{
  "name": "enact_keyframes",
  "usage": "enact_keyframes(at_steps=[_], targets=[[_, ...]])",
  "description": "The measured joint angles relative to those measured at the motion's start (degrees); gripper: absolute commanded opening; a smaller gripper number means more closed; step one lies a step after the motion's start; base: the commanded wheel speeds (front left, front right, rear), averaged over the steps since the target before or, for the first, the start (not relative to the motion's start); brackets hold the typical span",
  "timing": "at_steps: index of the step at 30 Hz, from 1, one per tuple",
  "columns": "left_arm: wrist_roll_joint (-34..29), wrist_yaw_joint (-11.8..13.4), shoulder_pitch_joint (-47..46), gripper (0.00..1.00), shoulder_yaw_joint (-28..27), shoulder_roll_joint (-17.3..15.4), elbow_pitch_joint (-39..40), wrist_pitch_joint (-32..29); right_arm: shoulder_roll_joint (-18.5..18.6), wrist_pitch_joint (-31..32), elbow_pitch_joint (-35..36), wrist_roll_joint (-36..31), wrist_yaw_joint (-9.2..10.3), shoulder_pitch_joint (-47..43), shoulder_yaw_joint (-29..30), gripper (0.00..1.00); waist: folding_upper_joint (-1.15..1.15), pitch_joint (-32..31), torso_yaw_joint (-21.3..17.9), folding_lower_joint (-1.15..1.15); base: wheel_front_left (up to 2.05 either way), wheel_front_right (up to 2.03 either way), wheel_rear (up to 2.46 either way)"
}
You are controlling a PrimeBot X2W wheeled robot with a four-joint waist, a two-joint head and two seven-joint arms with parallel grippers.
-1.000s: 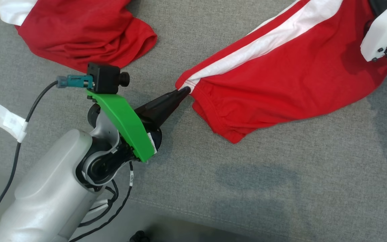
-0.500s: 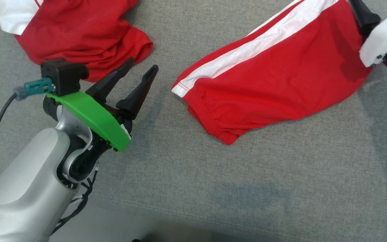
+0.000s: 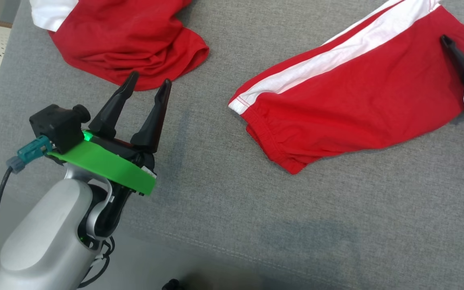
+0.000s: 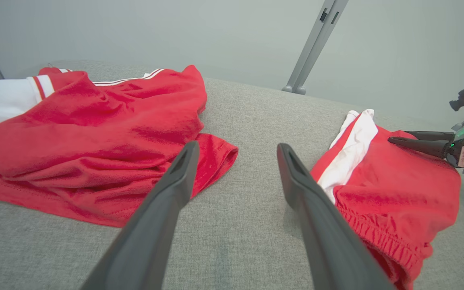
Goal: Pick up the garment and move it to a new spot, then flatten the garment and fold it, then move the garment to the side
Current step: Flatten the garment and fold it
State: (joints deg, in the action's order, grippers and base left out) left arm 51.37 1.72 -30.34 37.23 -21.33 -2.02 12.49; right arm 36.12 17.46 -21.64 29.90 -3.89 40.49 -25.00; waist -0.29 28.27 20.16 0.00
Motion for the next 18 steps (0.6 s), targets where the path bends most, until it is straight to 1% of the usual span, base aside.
enact_keyframes(at_steps=[4, 8, 10, 11, 14, 15, 18], targets=[[-0.2, 0.3, 1.1, 1.00, 0.2, 0.9, 0.2, 0.8, 0.5, 3.0, -1.2, 1.7, -0.24, -0.7, 0.1, 1.00, 0.00, 0.5, 1.4, 0.00, 0.00, 0.00, 0.00], [-0.2, 0.6, 2.9, 1.00, 0.3, 1.0, -0.5, 0.8, 1.3, 5.6, -1.3, 3.4, -0.64, -0.5, 0.5, 1.00, 0.00, 0.7, 2.8, 0.00, 0.00, 0.00, 0.00], [-0.3, 0.9, 3.5, 1.00, 0.1, 1.0, -0.8, 1.0, 0.7, 7.3, -1.7, 6.0, -0.67, -0.4, 1.0, 0.35, 0.00, 0.5, 3.3, 0.00, 0.00, 0.00, 0.00], [-0.4, 0.9, 3.6, 1.00, 0.0, 1.1, -1.0, 1.2, 0.2, 8.4, -2.1, 7.3, -0.75, -0.4, 1.4, 0.00, 0.00, 0.3, 3.4, 0.00, 0.00, 0.00, 0.00], [-0.6, 0.9, 4.0, 1.00, -0.5, 1.3, -1.0, 1.3, -1.6, 11.6, -2.8, 12.2, -1.15, -0.4, 2.4, 0.00, 0.00, -0.4, 3.5, 0.00, 0.00, 0.00, 0.00], [-0.6, 0.9, 4.4, 1.00, -1.0, 1.7, -1.1, 1.4, -2.9, 13.0, -2.9, 14.8, -1.18, -0.9, 3.2, 0.00, 0.00, -1.0, 3.4, 0.00, 0.00, 0.00, 0.00], [-0.7, 0.9, 4.7, 1.00, -1.4, 2.3, -1.4, 1.5, -5.5, 14.8, -3.2, 21.3, -1.33, -2.4, 6.7, 0.00, 0.00, -2.1, 3.0, 0.00, 0.00, 0.00, 0.00]])
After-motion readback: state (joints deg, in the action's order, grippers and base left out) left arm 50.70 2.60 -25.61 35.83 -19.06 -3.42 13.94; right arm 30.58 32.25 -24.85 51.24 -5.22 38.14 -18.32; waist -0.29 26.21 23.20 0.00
